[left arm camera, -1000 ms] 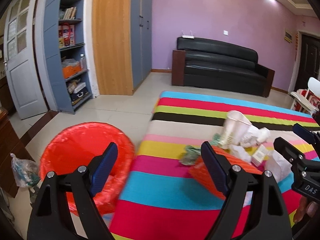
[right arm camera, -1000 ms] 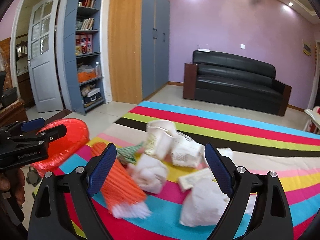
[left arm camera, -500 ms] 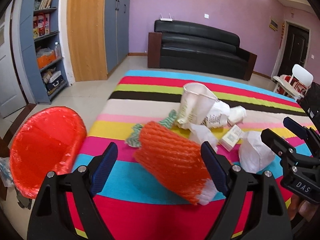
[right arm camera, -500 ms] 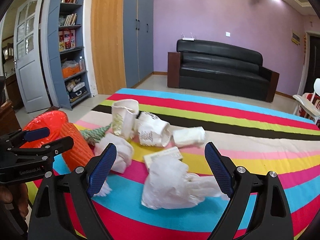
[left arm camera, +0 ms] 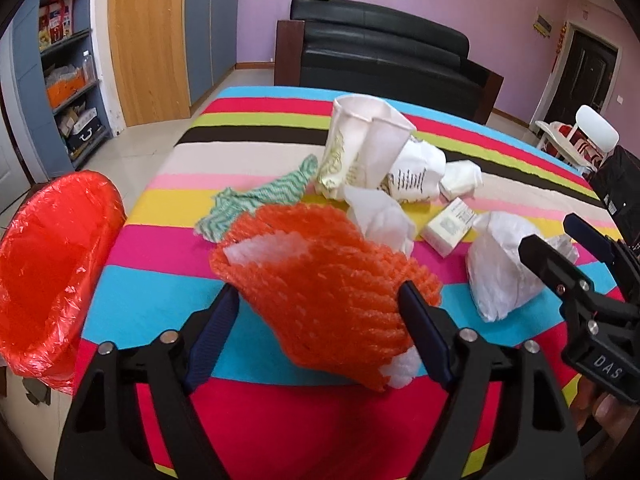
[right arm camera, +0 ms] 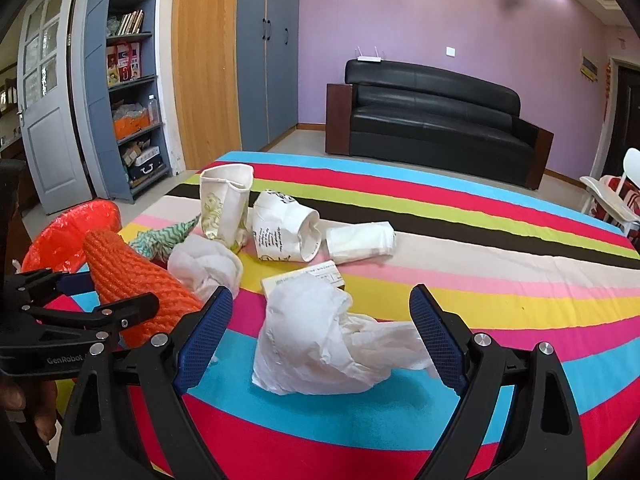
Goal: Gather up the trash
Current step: 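Grasp an orange foam net with the left tool while the right tool grasps a white plastic bag, then carry the orange net and white bag over the red bin with both tools, then open both tools to drop the net and bag into the red bin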
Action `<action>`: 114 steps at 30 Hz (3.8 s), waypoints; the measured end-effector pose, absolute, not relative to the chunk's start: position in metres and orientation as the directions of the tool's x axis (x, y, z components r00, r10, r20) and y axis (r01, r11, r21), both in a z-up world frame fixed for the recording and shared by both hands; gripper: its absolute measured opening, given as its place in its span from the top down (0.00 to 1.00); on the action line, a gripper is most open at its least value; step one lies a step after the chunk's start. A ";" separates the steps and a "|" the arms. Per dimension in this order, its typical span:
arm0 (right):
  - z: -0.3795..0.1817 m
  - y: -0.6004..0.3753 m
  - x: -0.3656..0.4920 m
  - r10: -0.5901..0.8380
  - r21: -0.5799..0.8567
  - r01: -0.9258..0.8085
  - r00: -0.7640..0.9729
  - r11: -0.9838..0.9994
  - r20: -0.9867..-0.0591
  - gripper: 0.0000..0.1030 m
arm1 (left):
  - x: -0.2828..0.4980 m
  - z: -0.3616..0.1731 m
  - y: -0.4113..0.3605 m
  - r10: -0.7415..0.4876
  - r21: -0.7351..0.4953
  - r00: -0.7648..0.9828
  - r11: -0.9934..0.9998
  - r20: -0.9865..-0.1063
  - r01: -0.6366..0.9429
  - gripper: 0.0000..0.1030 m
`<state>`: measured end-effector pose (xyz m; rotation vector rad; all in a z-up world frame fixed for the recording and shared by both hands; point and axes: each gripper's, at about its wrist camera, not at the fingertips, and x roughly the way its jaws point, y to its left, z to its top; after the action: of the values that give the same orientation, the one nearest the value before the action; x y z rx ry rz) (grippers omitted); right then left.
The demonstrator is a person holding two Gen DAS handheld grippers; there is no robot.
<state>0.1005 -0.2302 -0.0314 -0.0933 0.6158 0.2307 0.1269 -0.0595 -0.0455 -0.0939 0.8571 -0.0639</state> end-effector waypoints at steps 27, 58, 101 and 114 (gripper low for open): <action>-0.057 -0.219 0.111 0.133 -0.060 -0.238 0.714 0.969 -0.688 0.58 | 0.117 -0.023 -0.059 -0.102 -0.082 0.696 0.995 -0.711 0.062 0.79; -0.002 -0.177 0.103 0.260 0.010 -0.305 0.794 0.952 -0.549 0.63 | 0.096 0.018 -0.009 0.083 0.032 0.793 0.996 -0.603 -0.081 0.79; 0.027 0.026 0.116 0.510 0.032 -0.579 0.689 0.814 -0.514 0.63 | 0.040 0.068 0.170 0.388 0.025 0.751 0.895 -0.534 -0.445 0.78; 0.011 0.070 0.122 0.559 0.051 -0.643 0.620 0.764 -0.550 0.63 | 0.033 0.065 0.199 0.432 0.013 0.716 0.861 -0.549 -0.509 0.77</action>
<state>0.1215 0.0704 0.0113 -0.1562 0.5770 0.6941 0.0334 0.1987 0.0654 -0.1431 0.5702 0.5228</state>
